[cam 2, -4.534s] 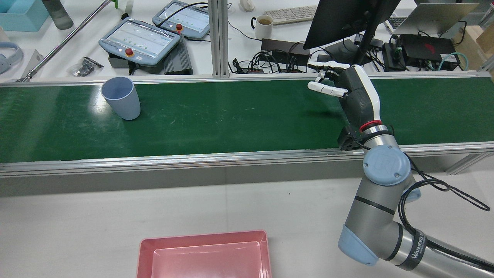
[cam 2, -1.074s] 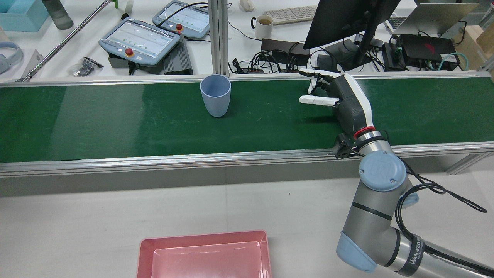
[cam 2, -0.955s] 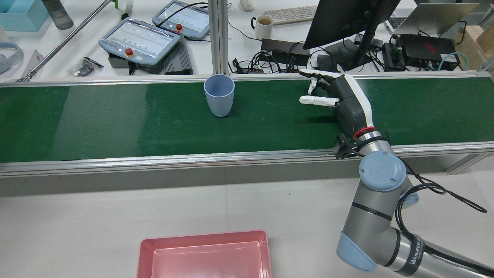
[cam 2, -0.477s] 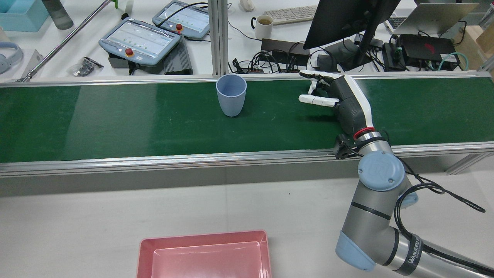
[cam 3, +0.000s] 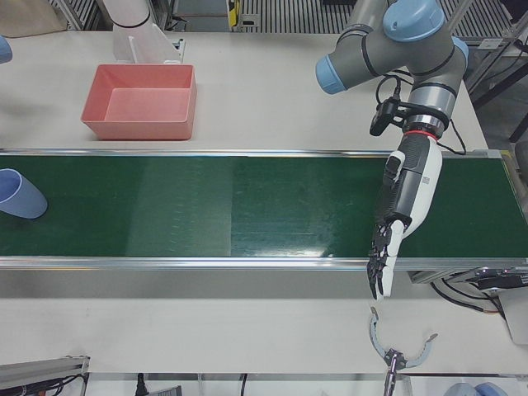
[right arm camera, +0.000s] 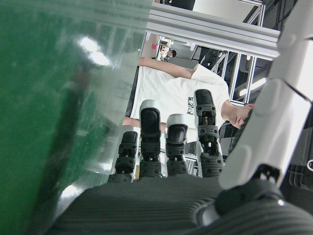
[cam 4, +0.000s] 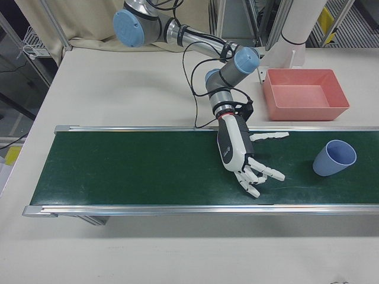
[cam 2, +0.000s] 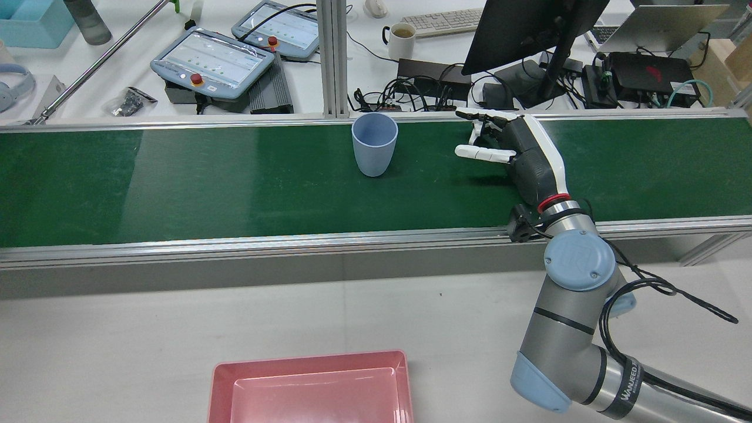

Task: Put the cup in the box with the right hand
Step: 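Hold the open right hand still as the blue cup approaches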

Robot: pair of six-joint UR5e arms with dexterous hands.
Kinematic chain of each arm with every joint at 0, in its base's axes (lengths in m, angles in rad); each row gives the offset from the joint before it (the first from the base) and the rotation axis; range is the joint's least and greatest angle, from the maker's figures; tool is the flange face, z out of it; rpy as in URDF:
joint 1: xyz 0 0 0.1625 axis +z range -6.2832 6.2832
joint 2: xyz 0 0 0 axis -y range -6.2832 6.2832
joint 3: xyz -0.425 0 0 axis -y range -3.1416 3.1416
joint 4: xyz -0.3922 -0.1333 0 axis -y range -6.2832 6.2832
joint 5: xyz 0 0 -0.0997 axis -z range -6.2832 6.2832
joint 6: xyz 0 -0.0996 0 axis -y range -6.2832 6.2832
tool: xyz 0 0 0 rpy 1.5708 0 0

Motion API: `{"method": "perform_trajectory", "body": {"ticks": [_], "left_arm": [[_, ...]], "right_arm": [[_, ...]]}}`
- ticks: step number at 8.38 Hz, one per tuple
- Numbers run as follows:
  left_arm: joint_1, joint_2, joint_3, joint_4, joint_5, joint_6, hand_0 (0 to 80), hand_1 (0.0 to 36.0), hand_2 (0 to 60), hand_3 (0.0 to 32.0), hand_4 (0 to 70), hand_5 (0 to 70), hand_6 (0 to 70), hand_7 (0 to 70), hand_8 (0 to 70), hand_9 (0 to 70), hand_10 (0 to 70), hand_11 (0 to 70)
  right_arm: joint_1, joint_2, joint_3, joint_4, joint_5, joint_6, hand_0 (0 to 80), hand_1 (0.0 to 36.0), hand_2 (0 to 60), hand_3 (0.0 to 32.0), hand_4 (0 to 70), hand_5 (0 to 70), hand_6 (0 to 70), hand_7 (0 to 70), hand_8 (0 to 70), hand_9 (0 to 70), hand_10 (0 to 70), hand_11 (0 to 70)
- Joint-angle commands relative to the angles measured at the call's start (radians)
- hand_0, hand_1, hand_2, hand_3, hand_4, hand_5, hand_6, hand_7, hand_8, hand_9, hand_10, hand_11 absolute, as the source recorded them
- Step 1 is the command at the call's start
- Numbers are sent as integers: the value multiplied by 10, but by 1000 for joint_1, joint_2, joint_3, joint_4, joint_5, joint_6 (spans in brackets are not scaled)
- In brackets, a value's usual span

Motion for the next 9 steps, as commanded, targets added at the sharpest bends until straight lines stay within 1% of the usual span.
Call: {"method": "perform_trajectory", "body": {"ticks": [1, 3, 4, 6, 9], "left_arm": [[0, 0, 0, 0, 0, 0, 0, 0, 0, 0, 0, 0, 0, 0, 0, 0, 0, 0], [0, 0, 0, 0, 0, 0, 0, 0, 0, 0, 0, 0, 0, 0, 0, 0, 0, 0], [0, 0, 0, 0, -2, 0, 0, 0, 0, 0, 0, 0, 0, 0, 0, 0, 0, 0], [0, 0, 0, 0, 0, 0, 0, 0, 0, 0, 0, 0, 0, 0, 0, 0, 0, 0], [0, 0, 0, 0, 0, 0, 0, 0, 0, 0, 0, 0, 0, 0, 0, 0, 0, 0]], "right_arm": [[0, -1, -1, 0, 0, 0, 482, 123, 53, 0, 275, 61, 314, 700, 347, 586, 130, 193], [-2, 0, -13, 0, -2, -11, 480, 123, 58, 0, 279, 61, 313, 700, 346, 585, 129, 191], [0, 0, -15, 0, -24, -11, 480, 123, 61, 0, 284, 60, 313, 700, 346, 586, 129, 191], [0, 22, -7, -61, -35, -11, 481, 125, 61, 0, 275, 61, 312, 700, 343, 583, 126, 187], [1, 25, -7, -67, -44, -11, 482, 125, 53, 0, 261, 61, 310, 700, 341, 581, 121, 180]]}}
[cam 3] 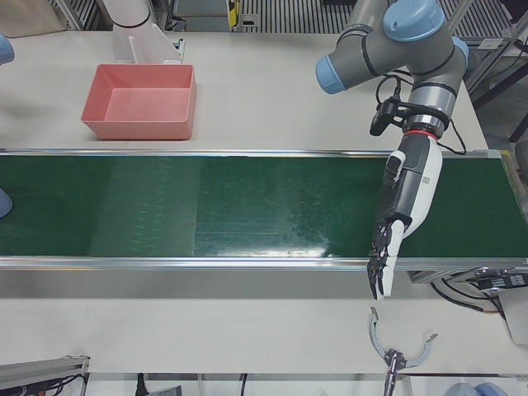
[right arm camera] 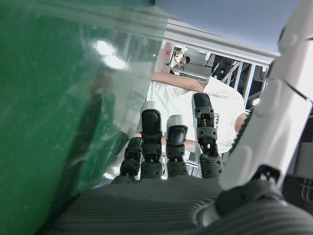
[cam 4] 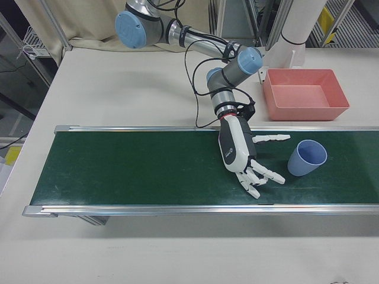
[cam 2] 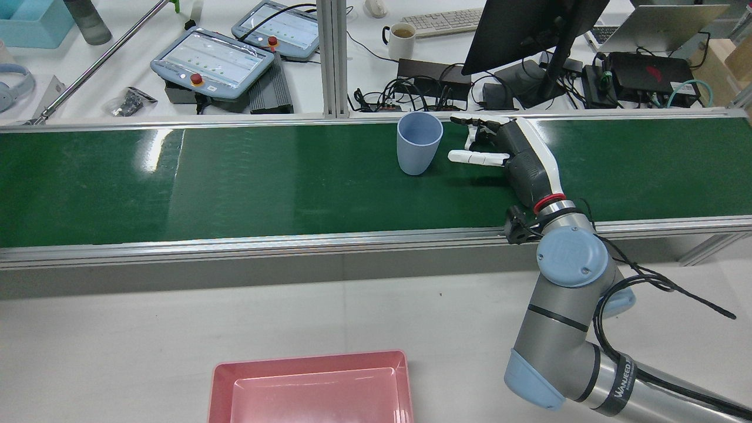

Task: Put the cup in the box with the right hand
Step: 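Hold the open right hand still as the blue cup approaches, then close the right hand fingers around the light blue cup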

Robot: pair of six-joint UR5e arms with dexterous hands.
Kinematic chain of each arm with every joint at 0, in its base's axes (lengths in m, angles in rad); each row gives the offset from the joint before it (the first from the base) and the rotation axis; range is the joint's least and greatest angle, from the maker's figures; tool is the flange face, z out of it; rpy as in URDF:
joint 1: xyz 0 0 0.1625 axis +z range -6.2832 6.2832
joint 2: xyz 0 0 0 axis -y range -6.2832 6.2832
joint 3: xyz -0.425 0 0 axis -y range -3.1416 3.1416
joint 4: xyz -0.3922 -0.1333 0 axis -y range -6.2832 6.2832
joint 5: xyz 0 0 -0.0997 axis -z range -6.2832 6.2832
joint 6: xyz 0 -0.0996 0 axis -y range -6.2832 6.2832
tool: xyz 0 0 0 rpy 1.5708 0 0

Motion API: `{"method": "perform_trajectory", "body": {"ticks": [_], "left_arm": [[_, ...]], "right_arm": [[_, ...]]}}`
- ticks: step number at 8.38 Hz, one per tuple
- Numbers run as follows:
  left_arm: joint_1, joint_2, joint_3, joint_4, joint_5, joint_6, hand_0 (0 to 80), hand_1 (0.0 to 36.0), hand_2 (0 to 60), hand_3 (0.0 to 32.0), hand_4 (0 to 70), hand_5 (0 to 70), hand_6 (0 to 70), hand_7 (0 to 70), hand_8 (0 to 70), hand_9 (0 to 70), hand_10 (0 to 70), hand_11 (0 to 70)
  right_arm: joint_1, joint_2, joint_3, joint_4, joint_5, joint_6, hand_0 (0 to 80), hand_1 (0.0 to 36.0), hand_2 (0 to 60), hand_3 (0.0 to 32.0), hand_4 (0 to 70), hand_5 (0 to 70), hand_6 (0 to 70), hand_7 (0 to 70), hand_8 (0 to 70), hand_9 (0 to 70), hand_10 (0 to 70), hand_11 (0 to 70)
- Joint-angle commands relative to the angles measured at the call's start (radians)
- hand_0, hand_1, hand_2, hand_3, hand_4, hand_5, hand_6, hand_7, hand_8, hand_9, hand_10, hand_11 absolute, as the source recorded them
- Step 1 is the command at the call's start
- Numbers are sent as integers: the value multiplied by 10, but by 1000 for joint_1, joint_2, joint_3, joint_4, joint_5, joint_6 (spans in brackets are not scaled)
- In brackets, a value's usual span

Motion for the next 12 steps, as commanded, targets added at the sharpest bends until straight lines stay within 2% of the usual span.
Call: {"method": "perform_trajectory", "body": {"ticks": [1, 11, 12], "left_arm": [[0, 0, 0, 0, 1, 0, 0, 0, 0, 0, 0, 0, 0, 0, 0, 0, 0, 0], [0, 0, 0, 0, 1, 0, 0, 0, 0, 0, 0, 0, 0, 0, 0, 0, 0, 0], [0, 0, 0, 0, 1, 0, 0, 0, 0, 0, 0, 0, 0, 0, 0, 0, 0, 0]], "right_arm": [[1, 3, 1, -6, -5, 0, 479, 124, 54, 0, 257, 60, 310, 700, 341, 581, 121, 180], [1, 8, 2, -8, -7, -2, 478, 125, 73, 0, 269, 59, 310, 700, 340, 579, 118, 176], [1, 8, 2, -8, -7, 0, 481, 128, 74, 0, 313, 59, 316, 700, 340, 578, 123, 182]]}}
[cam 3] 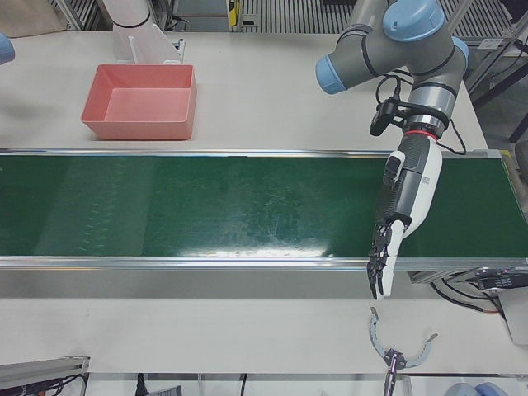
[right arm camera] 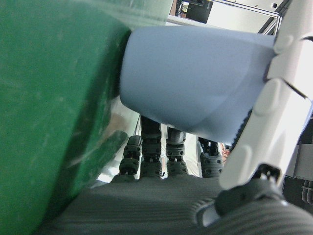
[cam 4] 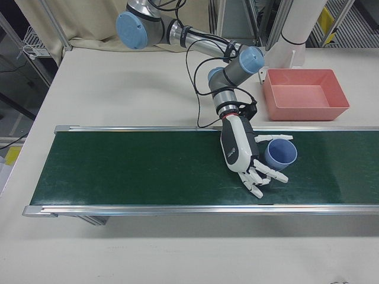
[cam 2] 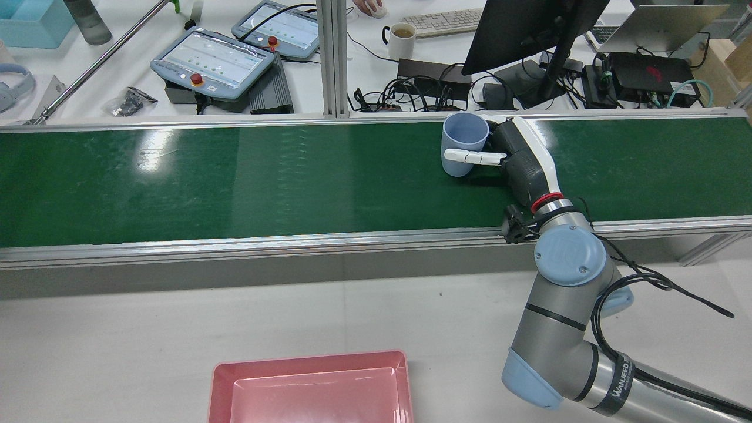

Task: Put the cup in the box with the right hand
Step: 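Close the right hand fingers around the light blue cup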

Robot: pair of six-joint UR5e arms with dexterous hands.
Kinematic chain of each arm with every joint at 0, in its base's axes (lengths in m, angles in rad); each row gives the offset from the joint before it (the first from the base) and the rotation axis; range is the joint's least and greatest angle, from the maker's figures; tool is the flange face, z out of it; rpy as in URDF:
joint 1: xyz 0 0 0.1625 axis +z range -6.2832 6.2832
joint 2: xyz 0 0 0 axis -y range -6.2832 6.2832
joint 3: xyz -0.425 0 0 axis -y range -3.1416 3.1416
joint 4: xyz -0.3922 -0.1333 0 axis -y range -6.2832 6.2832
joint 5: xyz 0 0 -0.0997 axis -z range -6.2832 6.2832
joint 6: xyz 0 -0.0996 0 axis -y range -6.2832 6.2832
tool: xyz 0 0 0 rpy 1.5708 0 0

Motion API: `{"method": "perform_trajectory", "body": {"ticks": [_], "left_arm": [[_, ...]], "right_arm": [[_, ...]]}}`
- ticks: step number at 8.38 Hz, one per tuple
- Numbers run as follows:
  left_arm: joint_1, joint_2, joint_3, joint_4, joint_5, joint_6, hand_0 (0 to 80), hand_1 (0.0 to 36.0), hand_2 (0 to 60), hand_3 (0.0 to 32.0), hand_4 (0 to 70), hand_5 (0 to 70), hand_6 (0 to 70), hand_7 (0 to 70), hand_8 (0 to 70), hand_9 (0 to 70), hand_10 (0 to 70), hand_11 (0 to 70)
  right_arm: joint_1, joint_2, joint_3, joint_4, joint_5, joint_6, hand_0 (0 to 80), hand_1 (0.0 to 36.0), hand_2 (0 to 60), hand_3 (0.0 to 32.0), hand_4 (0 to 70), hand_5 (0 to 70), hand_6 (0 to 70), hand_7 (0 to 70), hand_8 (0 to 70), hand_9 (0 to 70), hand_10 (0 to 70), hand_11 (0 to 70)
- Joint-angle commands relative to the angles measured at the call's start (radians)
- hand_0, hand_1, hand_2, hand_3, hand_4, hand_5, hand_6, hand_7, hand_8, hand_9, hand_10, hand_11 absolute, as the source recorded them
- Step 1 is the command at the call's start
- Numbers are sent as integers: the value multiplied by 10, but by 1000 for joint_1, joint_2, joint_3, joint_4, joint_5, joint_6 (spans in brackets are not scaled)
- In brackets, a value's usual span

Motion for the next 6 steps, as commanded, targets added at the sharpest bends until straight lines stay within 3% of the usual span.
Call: {"method": "perform_trajectory", "body": {"ticks": [1, 2, 3, 5, 6], "left_arm": [[1, 0, 0, 0, 0, 0, 0, 0, 0, 0, 0, 0, 0, 0, 0, 0, 0, 0], [0, 0, 0, 0, 0, 0, 0, 0, 0, 0, 0, 0, 0, 0, 0, 0, 0, 0], [0, 0, 0, 0, 0, 0, 0, 0, 0, 0, 0, 0, 0, 0, 0, 0, 0, 0], [0, 0, 0, 0, 0, 0, 0, 0, 0, 0, 0, 0, 0, 0, 0, 0, 0, 0], [0, 0, 0, 0, 0, 0, 0, 0, 0, 0, 0, 0, 0, 0, 0, 0, 0, 0]], "right_arm": [[1, -3, 2, -5, 0, 0, 497, 137, 59, 0, 397, 61, 327, 700, 346, 583, 135, 200], [1, -6, 11, -19, 0, 1, 554, 181, 43, 0, 514, 73, 333, 700, 359, 594, 159, 238], [4, -10, 25, -22, 2, 0, 597, 230, 108, 0, 543, 91, 348, 700, 382, 617, 190, 287], [7, -12, 52, -63, 3, -2, 590, 257, 215, 0, 440, 105, 344, 700, 399, 637, 226, 342], [8, -12, 78, -71, 3, -9, 586, 261, 230, 0, 417, 106, 338, 700, 396, 635, 226, 341]]}}
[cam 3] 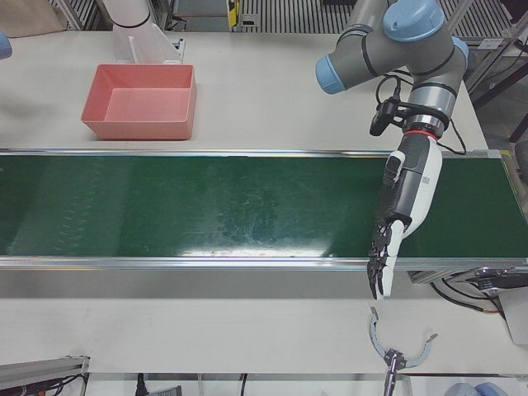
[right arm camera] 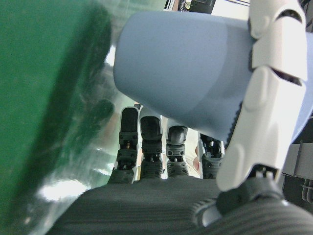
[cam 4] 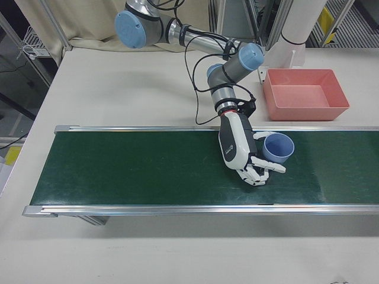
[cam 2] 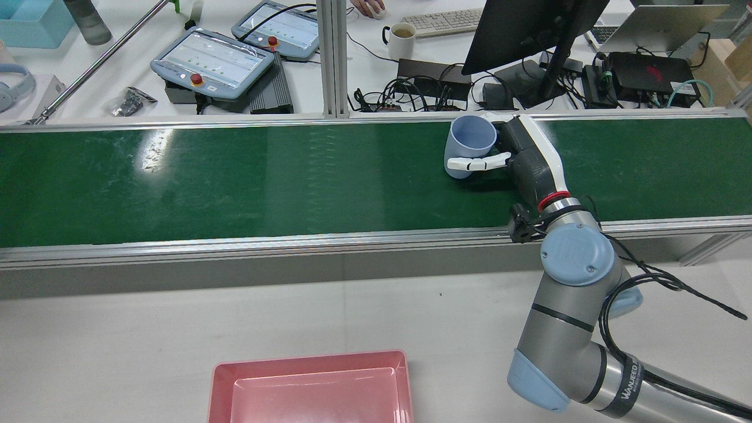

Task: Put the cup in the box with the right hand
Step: 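Close the right hand fingers around the light blue cup, then lift the cup with the right hand and carry it over the pink box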

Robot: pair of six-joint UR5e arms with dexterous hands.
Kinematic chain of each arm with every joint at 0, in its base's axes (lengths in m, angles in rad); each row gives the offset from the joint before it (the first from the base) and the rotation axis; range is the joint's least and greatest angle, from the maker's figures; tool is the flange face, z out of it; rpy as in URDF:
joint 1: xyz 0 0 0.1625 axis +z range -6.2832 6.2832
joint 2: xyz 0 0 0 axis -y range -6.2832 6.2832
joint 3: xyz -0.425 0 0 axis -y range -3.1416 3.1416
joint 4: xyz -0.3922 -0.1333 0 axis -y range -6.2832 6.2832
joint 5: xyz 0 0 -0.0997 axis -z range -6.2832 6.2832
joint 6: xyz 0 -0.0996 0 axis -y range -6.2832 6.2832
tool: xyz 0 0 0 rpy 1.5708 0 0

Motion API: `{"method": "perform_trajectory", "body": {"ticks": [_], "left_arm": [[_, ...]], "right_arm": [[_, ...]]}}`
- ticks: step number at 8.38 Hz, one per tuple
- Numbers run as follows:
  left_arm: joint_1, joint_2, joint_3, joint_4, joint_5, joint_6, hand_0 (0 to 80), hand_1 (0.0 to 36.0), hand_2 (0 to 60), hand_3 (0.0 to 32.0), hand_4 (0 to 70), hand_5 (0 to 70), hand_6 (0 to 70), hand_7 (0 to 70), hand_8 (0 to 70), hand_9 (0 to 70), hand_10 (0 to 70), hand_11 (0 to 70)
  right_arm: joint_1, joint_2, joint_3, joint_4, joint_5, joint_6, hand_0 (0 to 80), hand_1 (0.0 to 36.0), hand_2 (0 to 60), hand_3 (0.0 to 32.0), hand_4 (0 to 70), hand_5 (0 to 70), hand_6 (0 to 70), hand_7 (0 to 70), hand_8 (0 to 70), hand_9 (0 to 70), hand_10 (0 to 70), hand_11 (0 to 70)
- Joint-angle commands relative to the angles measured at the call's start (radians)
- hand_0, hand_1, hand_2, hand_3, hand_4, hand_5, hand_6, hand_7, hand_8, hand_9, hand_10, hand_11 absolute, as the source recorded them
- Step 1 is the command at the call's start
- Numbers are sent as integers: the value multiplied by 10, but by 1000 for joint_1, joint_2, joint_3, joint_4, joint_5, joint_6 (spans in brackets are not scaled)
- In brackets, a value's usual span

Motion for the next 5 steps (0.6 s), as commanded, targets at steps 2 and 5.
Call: {"method": "perform_trajectory", "body": {"ticks": [2, 5], "left_arm": [[1, 0, 2, 0, -2, 0, 0, 0, 0, 0, 0, 0, 0, 0, 0, 0, 0, 0], [0, 0, 0, 0, 0, 0, 0, 0, 0, 0, 0, 0, 0, 0, 0, 0, 0, 0]], "right_arm": [[11, -1, 173, -28, 0, -109, 583, 260, 229, 0, 385, 106, 326, 700, 387, 628, 222, 337], [5, 26, 366, -22, -206, -300, 541, 221, 211, 0, 362, 96, 323, 700, 387, 629, 229, 344]]}}
